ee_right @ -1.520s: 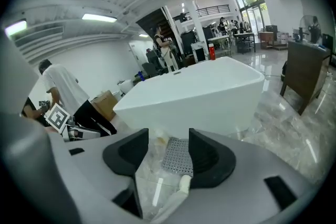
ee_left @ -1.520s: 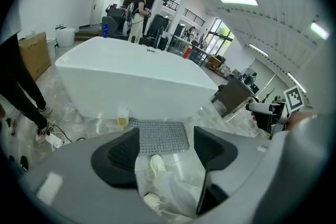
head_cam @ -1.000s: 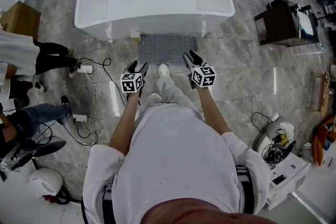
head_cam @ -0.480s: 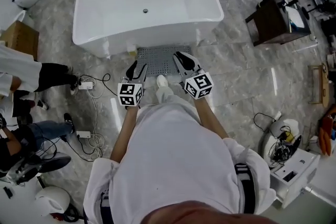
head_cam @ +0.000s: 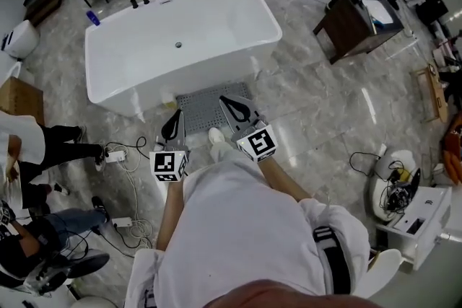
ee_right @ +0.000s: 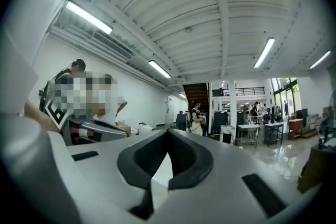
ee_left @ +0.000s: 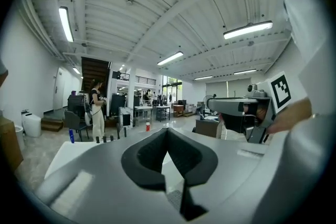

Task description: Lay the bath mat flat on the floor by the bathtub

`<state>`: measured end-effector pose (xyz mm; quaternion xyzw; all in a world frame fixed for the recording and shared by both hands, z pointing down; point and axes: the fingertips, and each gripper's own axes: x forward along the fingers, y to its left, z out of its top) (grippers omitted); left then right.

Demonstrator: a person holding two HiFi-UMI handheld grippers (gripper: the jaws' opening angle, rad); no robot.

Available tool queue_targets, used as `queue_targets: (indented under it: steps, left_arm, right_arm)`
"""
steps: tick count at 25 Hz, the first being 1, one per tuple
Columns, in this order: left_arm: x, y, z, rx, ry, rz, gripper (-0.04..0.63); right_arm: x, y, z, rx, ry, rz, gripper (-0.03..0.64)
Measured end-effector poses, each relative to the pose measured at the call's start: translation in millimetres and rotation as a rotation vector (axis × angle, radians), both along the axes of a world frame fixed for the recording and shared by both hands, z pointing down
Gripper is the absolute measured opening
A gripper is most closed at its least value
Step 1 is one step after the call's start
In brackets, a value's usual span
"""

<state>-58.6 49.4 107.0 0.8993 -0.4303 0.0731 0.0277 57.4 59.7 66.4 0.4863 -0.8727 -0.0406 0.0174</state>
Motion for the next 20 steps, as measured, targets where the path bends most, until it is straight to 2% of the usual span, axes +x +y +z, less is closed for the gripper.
queue_targets:
  steps: [7,20]
  left_arm:
    - [13,18,-25,0.033,0.056,0.079,-0.003]
    - [28,25,-15,-0.006,0.064,0.148,-0.003]
  right_arm:
    - [-5,11,-33,0.113,0.036,-0.018,0.002]
    - [2,9,-40,0.101,0.007,-0.031,0.003]
